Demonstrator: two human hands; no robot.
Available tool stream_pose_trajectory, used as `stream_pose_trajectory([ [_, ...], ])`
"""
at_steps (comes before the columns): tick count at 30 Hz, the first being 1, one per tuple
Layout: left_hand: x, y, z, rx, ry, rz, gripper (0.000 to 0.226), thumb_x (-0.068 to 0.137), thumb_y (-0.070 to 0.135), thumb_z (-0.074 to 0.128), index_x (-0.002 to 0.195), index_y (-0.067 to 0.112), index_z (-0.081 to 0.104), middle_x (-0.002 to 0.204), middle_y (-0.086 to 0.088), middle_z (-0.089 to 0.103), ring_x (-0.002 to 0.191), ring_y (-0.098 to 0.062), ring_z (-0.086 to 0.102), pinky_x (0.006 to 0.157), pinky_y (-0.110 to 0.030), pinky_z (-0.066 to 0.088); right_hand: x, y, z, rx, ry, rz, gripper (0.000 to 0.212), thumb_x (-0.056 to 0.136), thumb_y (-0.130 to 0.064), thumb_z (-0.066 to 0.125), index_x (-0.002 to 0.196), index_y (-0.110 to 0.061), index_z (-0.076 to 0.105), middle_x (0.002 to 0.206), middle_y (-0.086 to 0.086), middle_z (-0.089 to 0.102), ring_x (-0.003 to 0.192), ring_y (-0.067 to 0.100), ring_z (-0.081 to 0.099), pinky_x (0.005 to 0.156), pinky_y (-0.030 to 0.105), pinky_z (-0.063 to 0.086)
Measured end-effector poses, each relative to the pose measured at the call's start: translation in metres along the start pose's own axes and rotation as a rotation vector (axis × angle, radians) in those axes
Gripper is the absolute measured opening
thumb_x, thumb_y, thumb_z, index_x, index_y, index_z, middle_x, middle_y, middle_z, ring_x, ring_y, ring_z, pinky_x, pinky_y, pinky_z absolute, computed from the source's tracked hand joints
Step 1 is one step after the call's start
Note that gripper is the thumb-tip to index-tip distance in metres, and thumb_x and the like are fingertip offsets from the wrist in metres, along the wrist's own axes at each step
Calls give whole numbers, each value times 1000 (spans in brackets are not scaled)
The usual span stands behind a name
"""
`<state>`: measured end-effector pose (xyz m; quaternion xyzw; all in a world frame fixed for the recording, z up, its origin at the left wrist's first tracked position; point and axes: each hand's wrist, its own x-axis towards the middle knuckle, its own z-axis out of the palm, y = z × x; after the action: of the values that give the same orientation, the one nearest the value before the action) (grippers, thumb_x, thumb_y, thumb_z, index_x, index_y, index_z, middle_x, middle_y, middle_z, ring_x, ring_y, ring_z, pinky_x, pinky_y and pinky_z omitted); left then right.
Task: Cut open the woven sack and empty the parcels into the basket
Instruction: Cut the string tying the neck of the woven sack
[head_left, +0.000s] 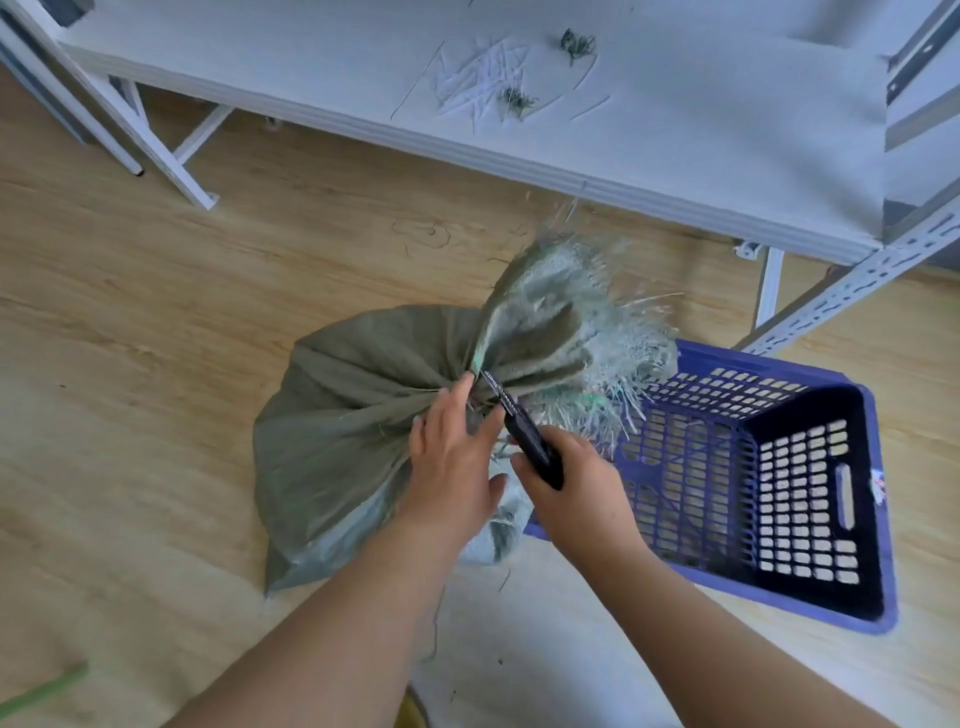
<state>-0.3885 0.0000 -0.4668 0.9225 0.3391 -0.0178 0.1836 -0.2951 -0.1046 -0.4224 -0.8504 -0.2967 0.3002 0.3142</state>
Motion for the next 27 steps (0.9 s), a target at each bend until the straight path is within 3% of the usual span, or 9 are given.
stream_pose_trajectory([
  [3,29,-15,22,-96,136,-71,82,77,31,74,146,34,30,158,-5,9,139,-28,28,109,-44,34,34,20,22,47,84,-67,24,91,-35,60,114,-28,60,93,-12,54,83,12,52,69,24,34],
  [9,80,-48,48,-444,99,-192,103,60,50,83,145,33,29,134,-1,54,122,-21,53,97,-38,46,103,32,43,106,112,-181,26,91,-36,59,116,-28,60,90,-2,63,82,16,55,67,25,36],
  [13,90,-55,61,-480,158,-224,104,57,48,86,143,32,30,133,3,56,121,-22,54,97,-38,46,130,32,54,104,115,-253,25,91,-37,59,113,-27,62,89,-2,69,87,20,64,74,31,49],
  [15,83,-54,60,-523,209,-212,108,55,50,86,144,34,27,134,2,53,123,-22,52,100,-41,45,128,33,57,149,220,-274,24,90,-36,59,112,-27,64,96,0,69,92,20,63,80,34,50],
  [17,66,-54,57,-495,262,-247,111,58,53,84,147,36,20,141,-2,42,130,-24,42,107,-43,38,119,32,57,153,387,-319,14,90,-33,58,99,-24,64,93,1,65,87,20,60,73,33,46],
  [19,42,-54,51,-509,449,-260,92,66,46,81,142,33,31,138,-1,36,130,-20,36,109,-33,31,110,28,57,186,429,-333,10,91,-33,57,91,-23,59,84,1,62,77,18,57,65,33,42],
  [22,17,-55,45,-502,814,-104,37,78,21,75,110,24,59,118,3,46,113,-7,45,98,-6,25,112,18,68,274,241,-313,14,89,-39,58,97,-27,61,77,0,66,73,19,64,70,39,54],
  [24,19,-63,48,-483,720,-93,24,83,21,71,105,30,65,127,3,45,116,-2,42,97,-3,22,118,15,77,244,170,-323,21,89,-39,60,106,-30,64,85,-2,69,83,23,66,80,44,54],
  [27,37,-77,55,-542,248,-143,52,85,34,69,133,42,50,146,9,38,134,-9,38,107,-23,31,118,18,86,239,190,-354,23,90,-35,60,112,-30,65,89,-6,69,90,18,65,86,37,52],
])
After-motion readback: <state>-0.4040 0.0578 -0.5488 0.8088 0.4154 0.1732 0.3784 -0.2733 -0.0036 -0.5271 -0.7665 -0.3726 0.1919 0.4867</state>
